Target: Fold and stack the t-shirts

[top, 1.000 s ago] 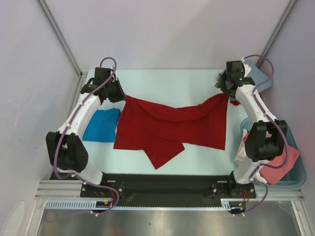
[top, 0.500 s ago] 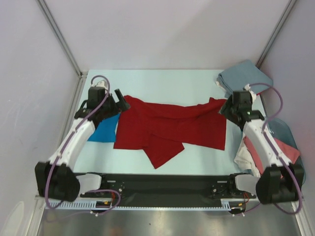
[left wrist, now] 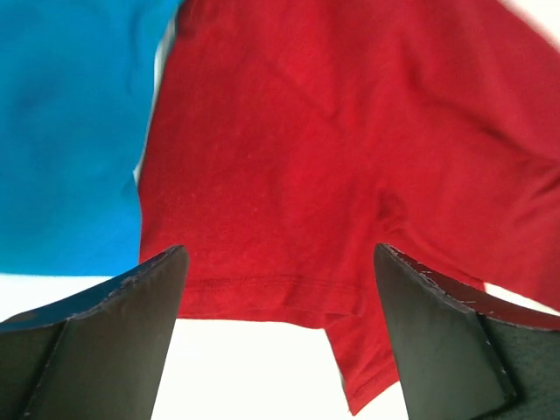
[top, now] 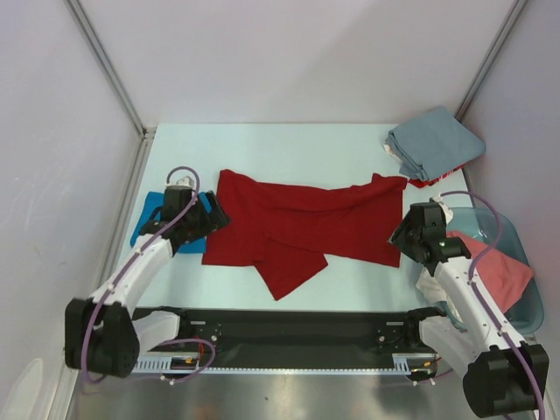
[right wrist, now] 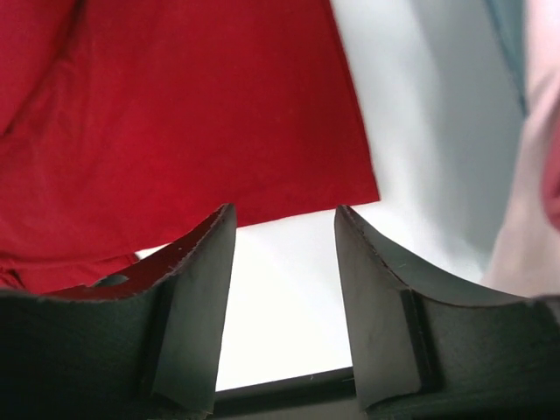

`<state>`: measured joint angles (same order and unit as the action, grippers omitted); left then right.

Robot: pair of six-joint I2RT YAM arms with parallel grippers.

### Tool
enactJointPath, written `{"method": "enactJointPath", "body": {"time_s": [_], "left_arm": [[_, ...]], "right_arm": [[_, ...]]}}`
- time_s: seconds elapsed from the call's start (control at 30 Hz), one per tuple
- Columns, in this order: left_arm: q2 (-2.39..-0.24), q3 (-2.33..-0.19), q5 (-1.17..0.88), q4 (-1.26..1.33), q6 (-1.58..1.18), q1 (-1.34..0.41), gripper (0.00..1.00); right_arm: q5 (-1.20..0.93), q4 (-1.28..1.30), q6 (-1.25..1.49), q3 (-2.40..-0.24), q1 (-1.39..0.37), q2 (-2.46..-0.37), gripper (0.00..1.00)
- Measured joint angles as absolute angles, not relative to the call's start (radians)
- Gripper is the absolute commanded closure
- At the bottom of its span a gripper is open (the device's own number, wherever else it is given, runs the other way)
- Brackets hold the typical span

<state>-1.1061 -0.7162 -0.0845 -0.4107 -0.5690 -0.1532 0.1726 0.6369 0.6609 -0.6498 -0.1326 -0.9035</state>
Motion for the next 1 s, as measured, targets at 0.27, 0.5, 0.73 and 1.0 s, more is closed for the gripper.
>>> {"method": "enactJointPath", "body": {"time_s": [0.27, 0.5, 0.73, 1.0], "left_arm": [[-1.359, -0.707, -0.058, -0.31, -0.626, -0.138, 0.11], [-1.54, -0.79, -0.041, -0.231, -0.655, -0.064, 0.12], [-1.605, -0.826, -0.104, -0.134, -0.659, 0.112, 0.09], [-1.462, -0.707, -0.001, -0.137, -0.692, 0.207, 0.08]], "right_arm": [[0.19, 0.635, 0.699, -0.649, -0.159, -0.928, 0.53], [0.215, 0.641, 0.712, -0.644, -0.165, -0.907, 0.51], [0.23, 0.649, 0.725, -0.636, -0.167, -0.895, 0.5], [0.281, 0.669, 0.779, -0.61, -0.167, -0.928, 0.49]]}}
